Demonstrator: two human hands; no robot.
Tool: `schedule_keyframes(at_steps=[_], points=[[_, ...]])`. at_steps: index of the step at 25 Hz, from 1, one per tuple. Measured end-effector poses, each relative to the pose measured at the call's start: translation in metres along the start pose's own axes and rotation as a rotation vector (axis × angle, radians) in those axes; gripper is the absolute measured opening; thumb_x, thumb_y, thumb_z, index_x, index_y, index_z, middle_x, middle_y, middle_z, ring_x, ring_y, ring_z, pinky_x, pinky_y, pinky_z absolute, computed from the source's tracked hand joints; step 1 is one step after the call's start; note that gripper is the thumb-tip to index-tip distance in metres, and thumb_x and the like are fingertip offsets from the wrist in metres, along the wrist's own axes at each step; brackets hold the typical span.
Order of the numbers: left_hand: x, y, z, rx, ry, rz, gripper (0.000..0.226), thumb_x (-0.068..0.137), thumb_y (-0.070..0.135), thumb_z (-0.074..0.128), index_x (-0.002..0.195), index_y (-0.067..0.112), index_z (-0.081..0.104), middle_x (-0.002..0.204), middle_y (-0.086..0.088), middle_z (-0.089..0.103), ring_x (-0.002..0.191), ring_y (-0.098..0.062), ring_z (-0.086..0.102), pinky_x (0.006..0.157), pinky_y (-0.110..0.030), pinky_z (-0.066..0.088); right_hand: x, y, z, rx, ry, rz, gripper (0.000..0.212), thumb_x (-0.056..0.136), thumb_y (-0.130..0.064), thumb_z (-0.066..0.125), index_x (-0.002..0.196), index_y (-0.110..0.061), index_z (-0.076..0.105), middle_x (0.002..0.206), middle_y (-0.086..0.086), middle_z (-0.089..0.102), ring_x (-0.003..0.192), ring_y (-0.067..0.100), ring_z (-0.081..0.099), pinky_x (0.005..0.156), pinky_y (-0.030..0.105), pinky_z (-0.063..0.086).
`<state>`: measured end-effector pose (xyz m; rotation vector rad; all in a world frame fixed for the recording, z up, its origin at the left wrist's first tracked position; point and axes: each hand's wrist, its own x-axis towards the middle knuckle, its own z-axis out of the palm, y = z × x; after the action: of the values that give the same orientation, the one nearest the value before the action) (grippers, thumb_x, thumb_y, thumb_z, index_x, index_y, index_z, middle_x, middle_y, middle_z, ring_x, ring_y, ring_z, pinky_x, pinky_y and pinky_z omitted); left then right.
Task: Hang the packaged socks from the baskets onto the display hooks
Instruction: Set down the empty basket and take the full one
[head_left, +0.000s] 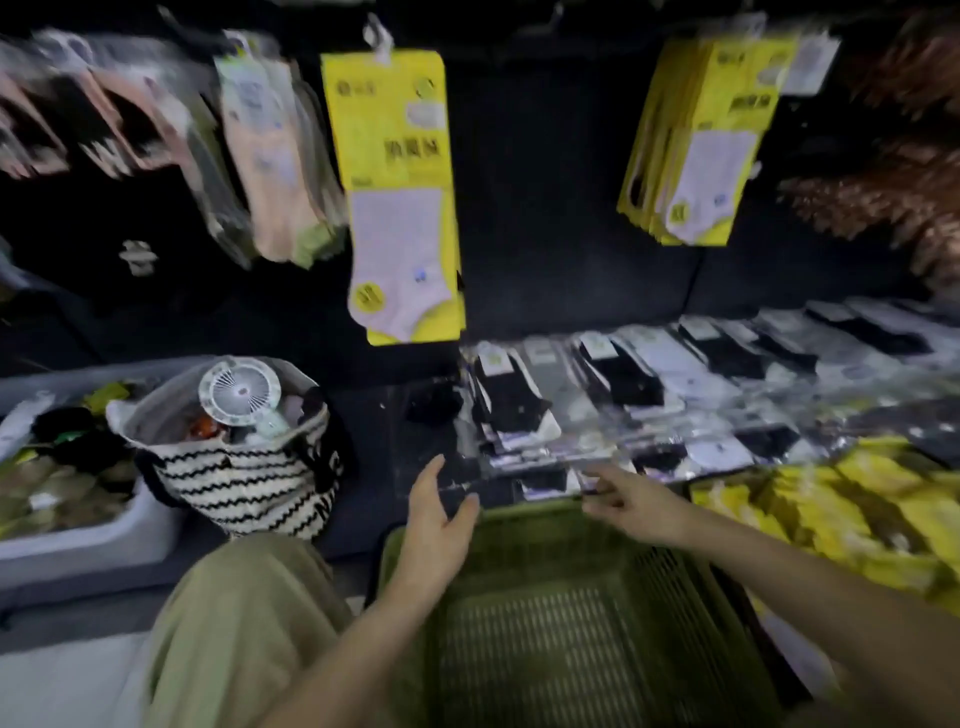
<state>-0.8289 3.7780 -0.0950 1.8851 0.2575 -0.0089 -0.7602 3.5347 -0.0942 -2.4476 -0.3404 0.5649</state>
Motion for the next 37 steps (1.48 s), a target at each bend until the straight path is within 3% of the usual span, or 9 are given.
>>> schedule_keyframes(at_steps=[1, 6, 12, 15, 18, 22, 28, 32, 37], points=[[-0.004, -0.006, 0.018, 0.026, -0.051, -0.023, 0.062, 0.094, 0.023, 0.053, 0.146, 0.025, 0.021, 0.135, 0.014, 0.038, 0.095, 0.024, 0.041, 0.080, -0.009, 0.036, -0.008, 0.020, -0.001, -0.075, -0.016, 0.022, 0.058, 0.090, -0.035, 0.058, 0.140, -0.015, 0.038, 0.134, 0.007, 0.052, 0.120, 0.023, 0.053, 0.099, 0.028, 0.041], [-0.013, -0.013, 0.123, 0.212, -0.230, -0.045, 0.062, 0.092, 0.023, 0.056, 0.145, 0.013, 0.025, 0.150, -0.005, 0.030, 0.138, -0.017, 0.029, 0.109, -0.023, 0.022, -0.043, 0.101, -0.015, -0.254, -0.125, 0.181, 0.050, 0.091, -0.041, 0.055, 0.132, -0.014, 0.044, 0.126, 0.009, 0.056, 0.114, 0.024, 0.054, 0.076, 0.024, 0.038], [-0.018, -0.012, 0.251, 0.250, -0.399, -0.135, 0.068, 0.090, 0.026, 0.059, 0.146, 0.011, 0.024, 0.150, -0.011, 0.029, 0.138, -0.023, 0.030, 0.112, -0.028, 0.025, -0.081, 0.166, -0.018, -0.211, -0.236, 0.441, 0.065, 0.091, -0.044, 0.054, 0.141, -0.007, 0.033, 0.142, 0.012, 0.043, 0.126, 0.026, 0.046, 0.095, 0.030, 0.041], [-0.023, -0.021, 0.300, 0.255, -0.450, -0.224, 0.076, 0.089, 0.028, 0.060, 0.149, 0.014, 0.015, 0.154, -0.009, 0.022, 0.141, -0.026, 0.023, 0.113, -0.033, 0.025, -0.096, 0.190, -0.006, -0.042, -0.327, 0.411, 0.060, 0.092, -0.028, 0.057, 0.143, -0.013, 0.030, 0.139, 0.013, 0.046, 0.121, 0.026, 0.051, 0.094, 0.030, 0.044], [-0.028, -0.028, 0.328, 0.218, -0.431, -0.232, 0.070, 0.087, 0.024, 0.063, 0.144, 0.015, 0.024, 0.145, -0.007, 0.039, 0.134, -0.028, 0.039, 0.107, -0.035, 0.036, -0.101, 0.204, 0.006, 0.155, -0.362, 0.303, 0.064, 0.085, -0.009, 0.062, 0.141, -0.013, 0.031, 0.134, 0.012, 0.049, 0.122, 0.026, 0.050, 0.099, 0.038, 0.045], [-0.036, -0.036, 0.341, 0.181, -0.315, -0.246, 0.068, 0.089, 0.018, 0.059, 0.146, 0.016, 0.022, 0.146, -0.003, 0.039, 0.132, -0.025, 0.041, 0.108, -0.032, 0.034, -0.100, 0.224, 0.016, 0.382, -0.389, 0.254, 0.096, 0.081, 0.003, 0.066, 0.151, -0.017, 0.004, 0.150, 0.007, 0.033, 0.133, 0.022, 0.039, 0.096, 0.029, 0.042], [-0.045, -0.058, 0.309, 0.215, -0.216, -0.304, 0.072, 0.093, 0.025, 0.055, 0.150, 0.023, 0.011, 0.154, -0.003, 0.026, 0.138, -0.023, 0.033, 0.110, -0.033, 0.028, -0.096, 0.241, 0.034, 0.402, -0.376, 0.244, 0.098, 0.084, -0.003, 0.066, 0.150, -0.024, -0.003, 0.153, 0.000, 0.024, 0.140, 0.019, 0.026, 0.102, 0.020, 0.031], [-0.058, -0.076, 0.256, 0.290, -0.175, -0.328, 0.068, 0.094, 0.022, 0.053, 0.150, 0.020, 0.015, 0.152, -0.008, 0.031, 0.136, -0.024, 0.037, 0.111, -0.032, 0.030, -0.091, 0.240, 0.045, 0.395, -0.362, 0.210, 0.099, 0.084, 0.005, 0.061, 0.150, -0.022, -0.006, 0.157, 0.005, 0.015, 0.143, 0.022, 0.022, 0.115, 0.041, 0.027], [-0.075, -0.093, 0.185, 0.318, -0.069, -0.361, 0.059, 0.094, 0.014, 0.052, 0.147, 0.021, 0.028, 0.144, -0.010, 0.043, 0.132, -0.024, 0.042, 0.107, -0.033, 0.037, -0.079, 0.197, 0.074, 0.359, -0.405, 0.193, 0.102, 0.081, -0.002, 0.067, 0.150, -0.030, -0.001, 0.155, 0.005, 0.024, 0.138, 0.025, 0.032, 0.112, 0.043, 0.032]])
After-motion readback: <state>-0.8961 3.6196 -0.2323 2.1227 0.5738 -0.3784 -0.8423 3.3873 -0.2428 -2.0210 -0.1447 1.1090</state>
